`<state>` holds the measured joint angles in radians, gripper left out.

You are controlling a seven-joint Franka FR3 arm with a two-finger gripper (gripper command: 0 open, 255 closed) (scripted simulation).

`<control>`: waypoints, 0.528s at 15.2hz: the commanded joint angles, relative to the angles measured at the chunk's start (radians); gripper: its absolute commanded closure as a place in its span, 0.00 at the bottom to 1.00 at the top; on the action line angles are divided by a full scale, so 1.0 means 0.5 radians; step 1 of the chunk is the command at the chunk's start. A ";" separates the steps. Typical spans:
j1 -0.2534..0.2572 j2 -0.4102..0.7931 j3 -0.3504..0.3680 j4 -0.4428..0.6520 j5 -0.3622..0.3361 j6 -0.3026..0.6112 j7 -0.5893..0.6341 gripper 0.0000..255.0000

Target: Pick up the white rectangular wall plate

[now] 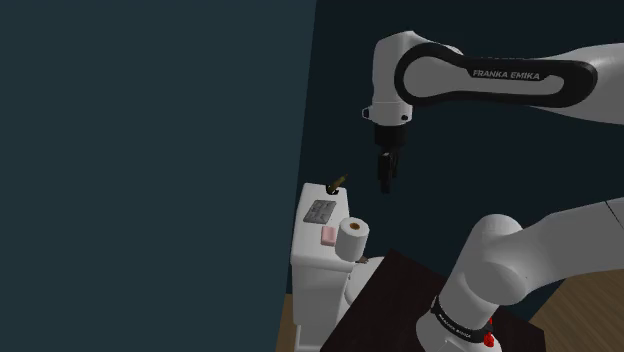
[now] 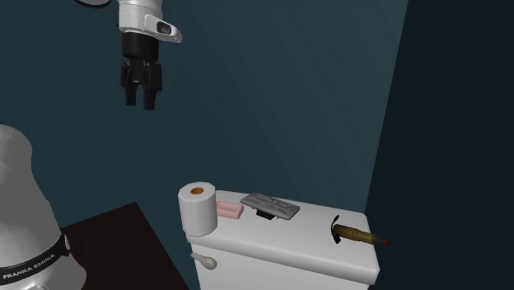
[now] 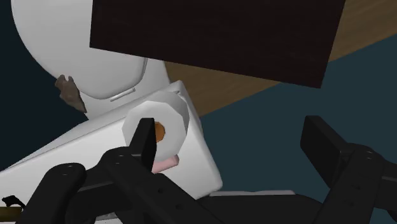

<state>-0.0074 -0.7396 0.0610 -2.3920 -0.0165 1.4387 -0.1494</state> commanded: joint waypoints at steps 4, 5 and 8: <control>-0.080 0.024 -0.127 -0.128 0.067 0.287 0.030 0.00; -0.105 0.038 -0.170 -0.168 0.093 0.384 0.036 0.00; -0.172 0.098 -0.299 -0.279 0.180 0.682 0.040 0.00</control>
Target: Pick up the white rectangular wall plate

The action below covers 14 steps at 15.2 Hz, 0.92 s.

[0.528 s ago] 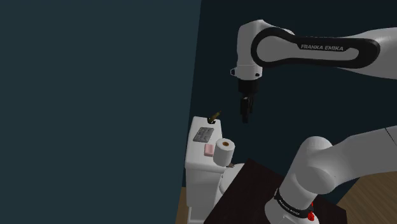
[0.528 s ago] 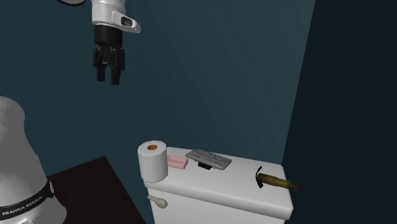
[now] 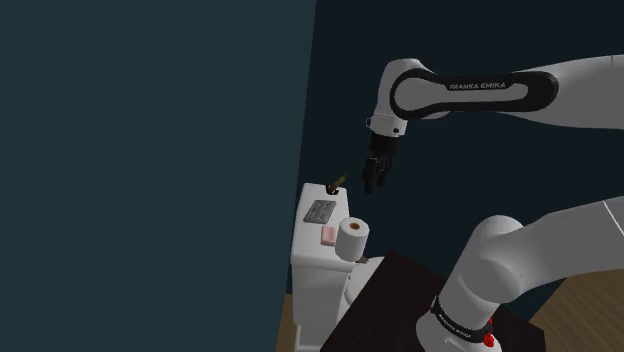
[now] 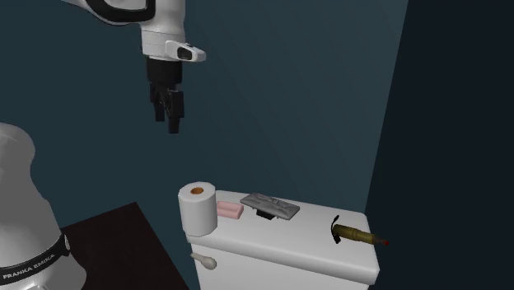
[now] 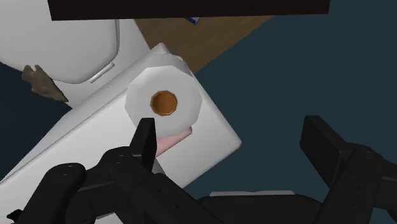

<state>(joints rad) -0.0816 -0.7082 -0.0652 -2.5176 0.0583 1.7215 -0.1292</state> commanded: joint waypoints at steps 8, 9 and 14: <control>-0.082 0.349 -0.425 -0.232 0.432 0.921 -0.154 0.00; -0.067 0.405 -0.481 -0.245 0.513 1.017 -0.200 0.00; 0.119 0.733 -0.821 -0.236 1.113 1.420 -0.583 0.00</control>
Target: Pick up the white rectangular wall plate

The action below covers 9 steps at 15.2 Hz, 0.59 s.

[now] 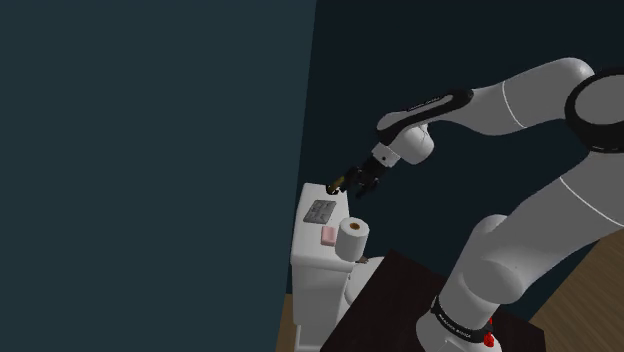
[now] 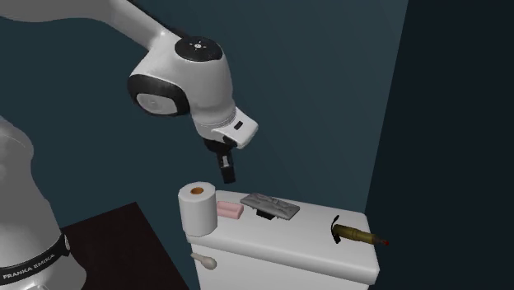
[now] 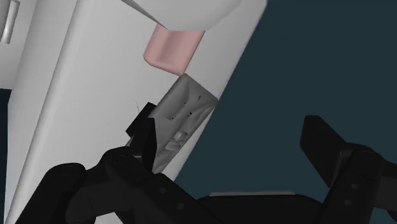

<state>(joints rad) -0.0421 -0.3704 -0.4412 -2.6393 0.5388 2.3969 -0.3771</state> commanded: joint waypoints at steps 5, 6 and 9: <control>0.293 0.511 -0.437 0.175 1.144 0.126 -0.761 0.00; 0.306 0.622 -0.481 0.222 1.354 0.073 -0.895 0.00; 0.251 0.967 -0.529 0.360 1.913 -0.162 -1.202 0.00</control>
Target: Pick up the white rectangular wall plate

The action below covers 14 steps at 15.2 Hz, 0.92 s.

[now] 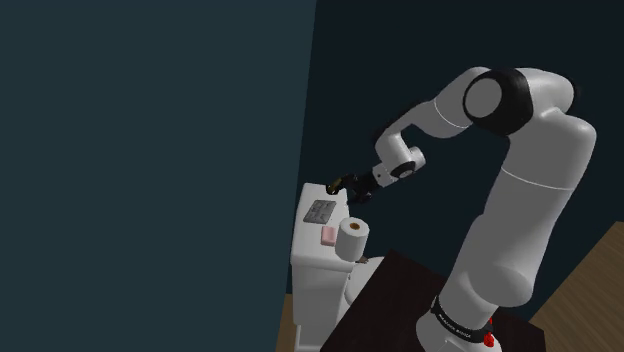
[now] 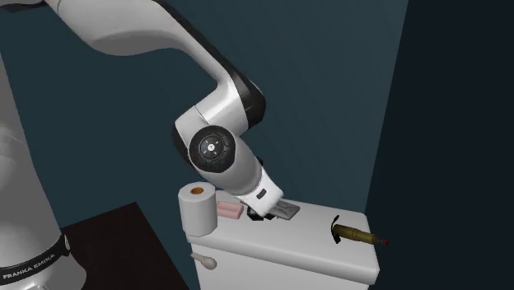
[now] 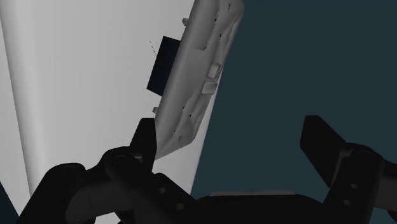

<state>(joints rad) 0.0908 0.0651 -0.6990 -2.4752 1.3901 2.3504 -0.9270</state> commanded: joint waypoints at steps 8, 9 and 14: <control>-0.194 0.577 0.064 0.193 0.785 -0.421 -0.363 0.00; -0.203 0.609 0.072 0.200 0.809 -0.437 -0.383 0.00; -0.225 0.693 0.097 0.221 0.869 -0.477 -0.432 1.00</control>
<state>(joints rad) -0.0205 0.4075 -0.6515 -2.3665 1.8216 2.1137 -1.1415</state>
